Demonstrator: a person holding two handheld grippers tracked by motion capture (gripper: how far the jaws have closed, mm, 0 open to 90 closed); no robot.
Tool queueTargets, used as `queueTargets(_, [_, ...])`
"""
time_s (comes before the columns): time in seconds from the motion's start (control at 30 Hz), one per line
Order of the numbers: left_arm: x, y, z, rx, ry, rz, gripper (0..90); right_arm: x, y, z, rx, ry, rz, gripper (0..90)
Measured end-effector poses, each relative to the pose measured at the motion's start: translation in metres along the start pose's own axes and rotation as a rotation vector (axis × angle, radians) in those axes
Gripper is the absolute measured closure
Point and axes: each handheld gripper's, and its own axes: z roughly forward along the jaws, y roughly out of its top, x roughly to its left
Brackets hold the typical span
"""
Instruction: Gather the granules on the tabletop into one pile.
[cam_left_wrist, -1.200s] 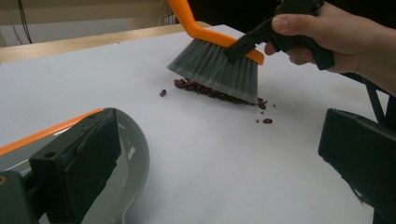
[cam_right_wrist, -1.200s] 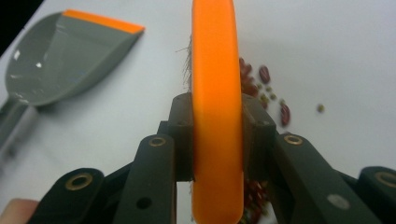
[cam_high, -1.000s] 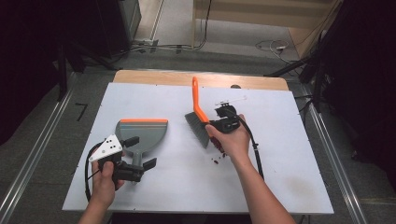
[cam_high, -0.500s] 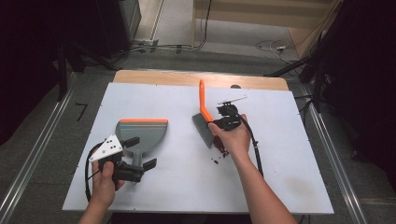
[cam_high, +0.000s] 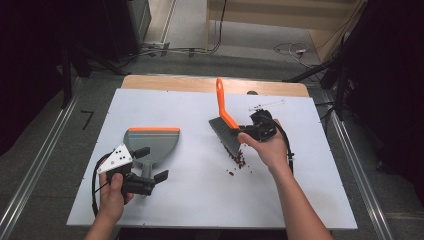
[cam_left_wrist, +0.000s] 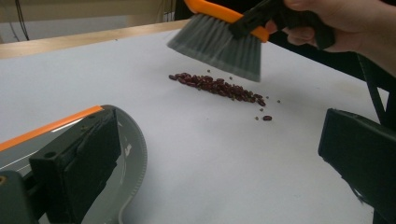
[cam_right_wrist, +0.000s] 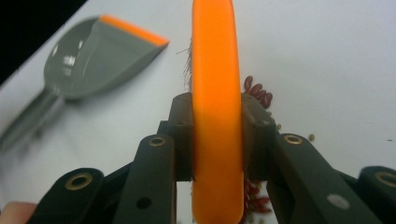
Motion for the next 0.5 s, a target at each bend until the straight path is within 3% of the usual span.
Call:
queueTargets(0.07, [0.001, 0.0, 0.0, 0.001, -0.001, -0.002, 0.0, 0.003, -0.006, -0.008, 0.039, 0.014, -0.084, 68.9])
queueTargets(0.2, [0.001, 0.0, -0.001, 0.002, 0.004, -0.004, 0.0, 0.01, -0.026, -0.018, 0.117, 0.048, -0.206, 68.9])
queueTargets(0.27, [0.001, 0.001, -0.001, 0.003, 0.006, -0.001, 0.0, 0.014, -0.038, -0.022, 0.125, 0.059, -0.283, 68.9])
queueTargets(0.37, [0.0, 0.0, 0.0, 0.005, 0.006, 0.0, 0.0, 0.017, -0.054, -0.027, 0.133, 0.099, -0.302, 68.9])
queueTargets(0.43, [0.0, 0.0, 0.001, 0.01, 0.007, 0.0, 0.0, 0.02, -0.065, -0.03, 0.133, 0.113, -0.348, 68.9])
queueTargets(0.5, [0.0, -0.001, 0.002, 0.01, 0.006, -0.001, 0.0, 0.021, -0.072, -0.03, 0.154, 0.124, -0.365, 68.9])
